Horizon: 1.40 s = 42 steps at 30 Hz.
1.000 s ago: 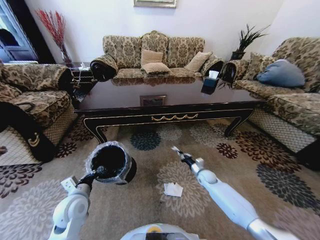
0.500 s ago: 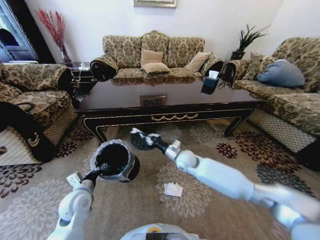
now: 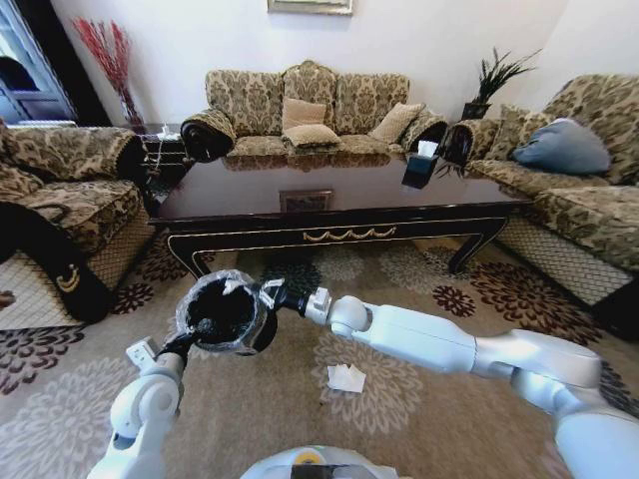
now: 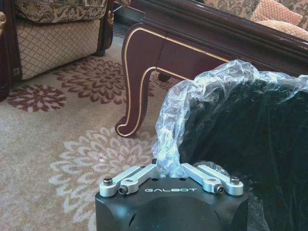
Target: Move to the front of the table and pick up the trash from the floor, then place it into the trash bin.
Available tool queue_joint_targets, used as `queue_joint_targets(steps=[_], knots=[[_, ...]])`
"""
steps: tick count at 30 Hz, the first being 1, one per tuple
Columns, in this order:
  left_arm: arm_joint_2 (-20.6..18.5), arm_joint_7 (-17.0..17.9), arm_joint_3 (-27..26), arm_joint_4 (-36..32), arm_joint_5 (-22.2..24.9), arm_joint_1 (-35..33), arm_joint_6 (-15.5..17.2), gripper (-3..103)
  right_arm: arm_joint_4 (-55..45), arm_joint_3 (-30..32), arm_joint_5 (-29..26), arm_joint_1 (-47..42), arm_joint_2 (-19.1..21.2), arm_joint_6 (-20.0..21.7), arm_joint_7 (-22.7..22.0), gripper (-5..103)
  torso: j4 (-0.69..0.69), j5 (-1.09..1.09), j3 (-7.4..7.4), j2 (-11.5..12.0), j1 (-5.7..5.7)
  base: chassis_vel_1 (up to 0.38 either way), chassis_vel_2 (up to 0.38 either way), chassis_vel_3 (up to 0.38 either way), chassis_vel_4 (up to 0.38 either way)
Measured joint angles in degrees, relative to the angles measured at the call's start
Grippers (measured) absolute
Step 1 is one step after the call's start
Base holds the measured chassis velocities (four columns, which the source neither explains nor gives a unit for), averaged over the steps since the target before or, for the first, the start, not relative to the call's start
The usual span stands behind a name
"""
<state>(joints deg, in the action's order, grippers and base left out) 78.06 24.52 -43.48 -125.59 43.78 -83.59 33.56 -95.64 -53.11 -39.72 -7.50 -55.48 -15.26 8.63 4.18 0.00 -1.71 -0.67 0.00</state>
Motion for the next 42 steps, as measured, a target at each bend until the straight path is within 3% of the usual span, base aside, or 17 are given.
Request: queue_joint_targets(steps=[4, 8, 11, 18, 20, 24, 42], knots=[[0.27, 0.0, -0.01, -0.19, -0.02, 0.02, -0.03, 2, -0.21, -0.52, 0.55, -0.16, 0.07, -0.11, 0.58, 18, -0.01, -0.01, 0.0, 0.0, 0.0, 0.0, 0.0, 0.0, 0.0], [0.44, -0.02, -0.27, -0.57, -0.03, -0.03, -0.15, 2, 0.3, -1.22, 2.31, -0.72, -0.14, -0.57, -0.32, 40, 0.0, 0.0, 0.0, 0.0, 0.0, 0.0, 0.0, 0.0, 0.0], [0.42, -0.04, -0.41, -0.57, -0.02, -0.18, -0.24, 2, 0.43, -1.26, 2.76, -0.89, -0.03, -0.63, -0.48, 45, -0.01, 0.0, 0.0, 0.0, 0.0, 0.0, 0.0, 0.0, 0.0], [0.34, -0.09, -0.64, -0.34, -0.02, -0.41, -0.46, 2, 1.0, 0.6, 4.73, -2.42, 0.72, -0.9, -0.63, 78, -0.01, 0.0, 0.0, 0.0, 0.0, 0.0, 0.0, 0.0, 0.0], [0.3, -0.1, -0.64, -0.27, -0.01, -0.42, -0.47, 2, 1.01, 1.1, 5.11, -2.83, 1.0, -0.98, -0.64, 78, -0.01, 0.0, 0.0, 0.0, 0.0, 0.0, 0.0, 0.0, 0.0], [0.23, -0.11, -0.58, 0.14, -0.01, -0.41, -0.49, 2, 0.88, 2.58, 6.24, -3.85, 2.12, -1.5, -0.65, 97, -0.01, 0.0, 0.0, 0.0, 0.0, 0.0, 0.0, 0.0, 0.0], [0.4, -0.16, -0.27, 0.4, 0.04, -0.24, -0.56, 2, 1.25, 3.98, 7.7, -5.74, 2.81, -2.15, -0.7, 100, -0.01, 0.0, 0.0, 0.0, 0.0, 0.0, 0.0, 0.0, 0.0]])
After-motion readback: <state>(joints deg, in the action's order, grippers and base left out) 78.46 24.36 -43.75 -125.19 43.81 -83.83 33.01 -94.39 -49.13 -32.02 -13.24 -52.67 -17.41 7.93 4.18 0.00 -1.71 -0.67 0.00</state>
